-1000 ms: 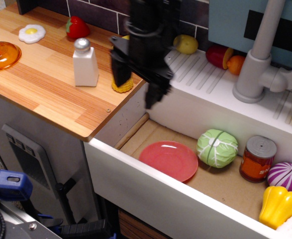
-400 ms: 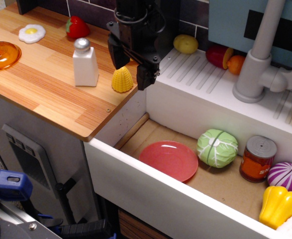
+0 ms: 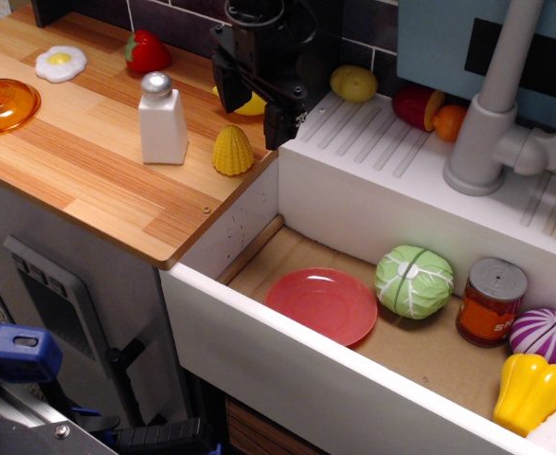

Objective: Put corn on plate

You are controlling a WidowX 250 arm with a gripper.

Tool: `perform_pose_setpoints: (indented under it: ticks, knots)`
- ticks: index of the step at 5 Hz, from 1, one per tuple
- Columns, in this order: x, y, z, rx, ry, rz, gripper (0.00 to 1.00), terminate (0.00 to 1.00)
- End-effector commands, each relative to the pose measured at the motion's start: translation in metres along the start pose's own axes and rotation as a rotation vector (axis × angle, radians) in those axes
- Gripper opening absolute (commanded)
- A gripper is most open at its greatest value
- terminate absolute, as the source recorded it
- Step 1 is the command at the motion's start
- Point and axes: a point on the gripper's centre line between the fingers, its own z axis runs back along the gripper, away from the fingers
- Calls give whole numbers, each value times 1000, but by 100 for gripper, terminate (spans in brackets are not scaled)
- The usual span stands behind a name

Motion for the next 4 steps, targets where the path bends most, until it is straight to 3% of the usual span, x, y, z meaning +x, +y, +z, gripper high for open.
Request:
perform_pose_setpoints:
  ticks: [1, 4]
  knots:
    - [14, 17, 5, 6, -53, -32, 100, 0]
    - [-8, 16, 10, 22, -41, 2, 100, 0]
